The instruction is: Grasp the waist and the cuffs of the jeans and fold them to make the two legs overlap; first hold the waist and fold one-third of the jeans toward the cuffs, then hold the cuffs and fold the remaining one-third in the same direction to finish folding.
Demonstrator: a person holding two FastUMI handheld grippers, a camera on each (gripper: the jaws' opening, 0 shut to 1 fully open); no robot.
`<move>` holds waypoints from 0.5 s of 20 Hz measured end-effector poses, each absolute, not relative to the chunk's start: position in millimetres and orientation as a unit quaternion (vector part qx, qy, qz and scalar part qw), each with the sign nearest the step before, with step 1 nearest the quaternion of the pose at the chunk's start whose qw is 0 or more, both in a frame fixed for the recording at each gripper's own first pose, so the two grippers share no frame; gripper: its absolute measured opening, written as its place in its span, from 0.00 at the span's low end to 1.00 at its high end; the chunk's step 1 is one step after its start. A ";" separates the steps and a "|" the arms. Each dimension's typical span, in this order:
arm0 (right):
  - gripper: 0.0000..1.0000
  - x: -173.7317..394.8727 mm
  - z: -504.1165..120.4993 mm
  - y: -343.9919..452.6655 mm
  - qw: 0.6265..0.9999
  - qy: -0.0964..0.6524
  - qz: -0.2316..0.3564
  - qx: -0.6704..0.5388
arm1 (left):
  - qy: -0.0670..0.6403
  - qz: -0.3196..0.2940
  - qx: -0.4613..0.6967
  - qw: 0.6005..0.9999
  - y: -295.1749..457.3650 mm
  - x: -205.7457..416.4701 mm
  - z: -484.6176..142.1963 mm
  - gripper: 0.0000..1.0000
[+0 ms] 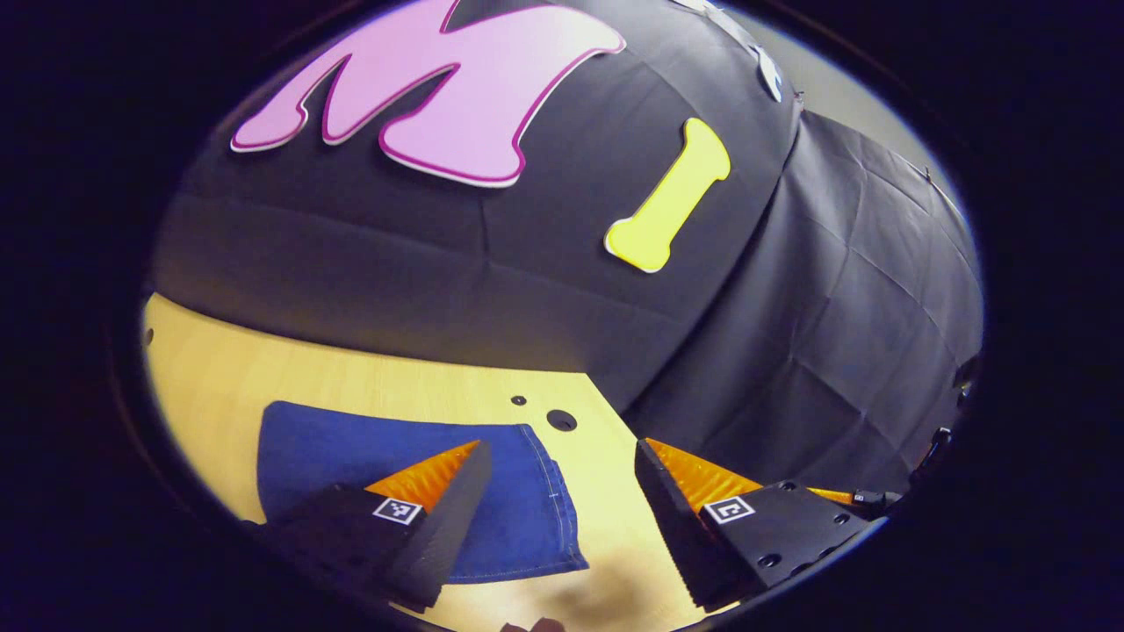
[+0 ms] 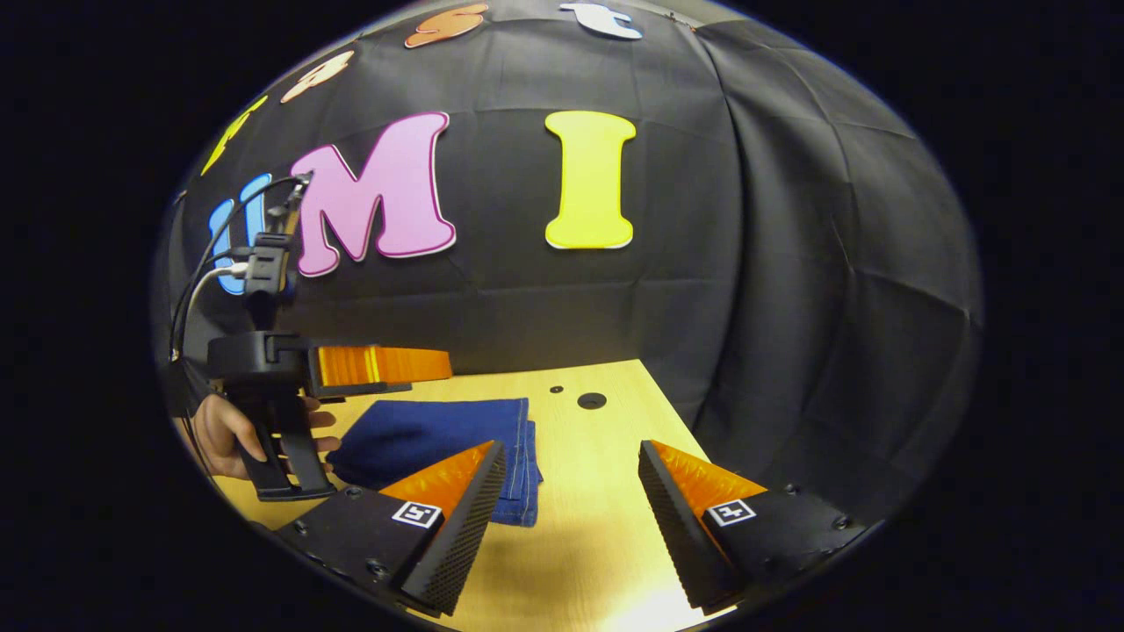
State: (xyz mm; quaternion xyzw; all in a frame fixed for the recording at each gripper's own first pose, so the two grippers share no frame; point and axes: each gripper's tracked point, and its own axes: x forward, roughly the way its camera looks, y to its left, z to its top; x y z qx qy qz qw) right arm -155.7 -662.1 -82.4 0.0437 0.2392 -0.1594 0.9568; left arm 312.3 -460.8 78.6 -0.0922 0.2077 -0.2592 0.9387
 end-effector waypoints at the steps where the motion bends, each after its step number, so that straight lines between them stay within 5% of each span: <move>1: 0.93 -156.3 -72.1 -655.2 0.960 0.230 -0.154 0.041 | 0.191 -0.247 -0.083 0.946 -446.5 300.5 92.4 0.97; 10: 0.93 -182.8 36.0 -547.0 0.985 0.154 -0.077 0.021 | 0.063 -0.114 -0.038 0.991 -285.9 125.2 227.0 0.96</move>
